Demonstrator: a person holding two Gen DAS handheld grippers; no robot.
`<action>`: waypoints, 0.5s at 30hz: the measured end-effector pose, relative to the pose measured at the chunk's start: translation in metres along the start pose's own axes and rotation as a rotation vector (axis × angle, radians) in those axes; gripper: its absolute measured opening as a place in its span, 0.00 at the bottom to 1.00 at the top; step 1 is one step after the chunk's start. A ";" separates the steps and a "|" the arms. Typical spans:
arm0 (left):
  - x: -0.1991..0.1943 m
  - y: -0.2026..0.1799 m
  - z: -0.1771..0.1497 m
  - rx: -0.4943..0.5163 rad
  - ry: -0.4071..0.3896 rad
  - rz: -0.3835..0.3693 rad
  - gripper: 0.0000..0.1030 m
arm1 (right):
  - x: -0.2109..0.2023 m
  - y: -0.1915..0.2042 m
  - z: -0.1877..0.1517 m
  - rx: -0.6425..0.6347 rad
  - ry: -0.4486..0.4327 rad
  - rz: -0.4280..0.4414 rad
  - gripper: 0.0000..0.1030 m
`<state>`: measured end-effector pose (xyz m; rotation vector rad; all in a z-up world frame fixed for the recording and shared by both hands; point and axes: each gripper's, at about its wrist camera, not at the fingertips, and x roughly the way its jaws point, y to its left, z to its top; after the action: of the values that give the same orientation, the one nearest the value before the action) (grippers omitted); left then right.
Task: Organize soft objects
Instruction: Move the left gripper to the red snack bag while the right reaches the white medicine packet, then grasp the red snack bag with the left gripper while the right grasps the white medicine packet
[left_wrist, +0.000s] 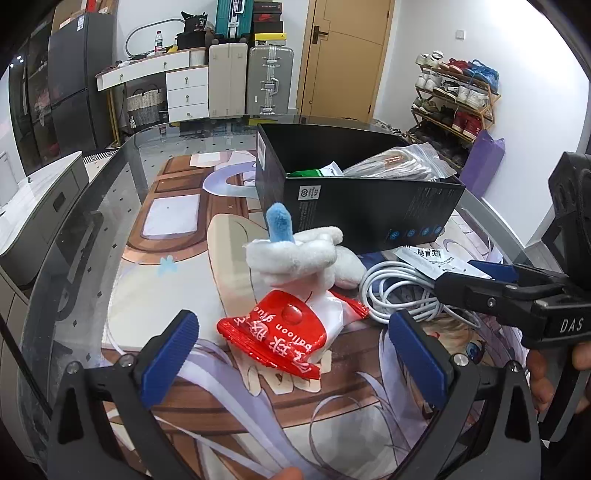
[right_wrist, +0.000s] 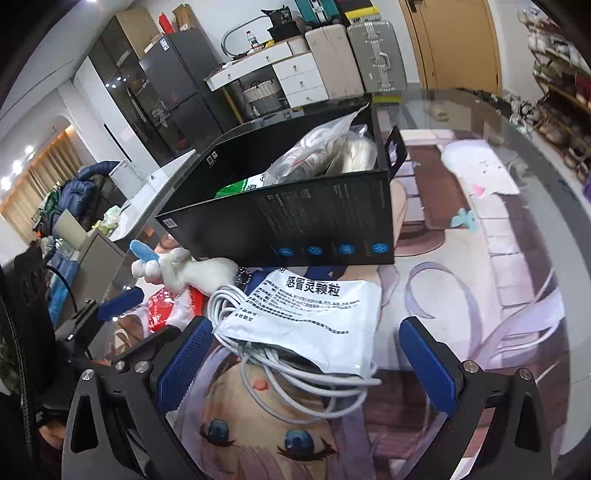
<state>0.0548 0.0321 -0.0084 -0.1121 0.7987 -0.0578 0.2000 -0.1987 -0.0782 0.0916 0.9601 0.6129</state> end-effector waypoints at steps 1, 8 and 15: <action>0.000 0.001 0.000 -0.003 0.000 -0.003 1.00 | 0.001 0.001 0.002 0.003 0.003 0.004 0.99; 0.001 0.002 0.000 -0.006 0.003 -0.001 1.00 | 0.009 0.008 0.007 -0.015 0.006 -0.006 0.99; 0.002 0.004 -0.001 -0.018 -0.002 0.003 1.00 | 0.016 0.012 0.013 -0.018 0.005 -0.020 0.99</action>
<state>0.0559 0.0363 -0.0108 -0.1276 0.7977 -0.0481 0.2121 -0.1782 -0.0781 0.0645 0.9591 0.6040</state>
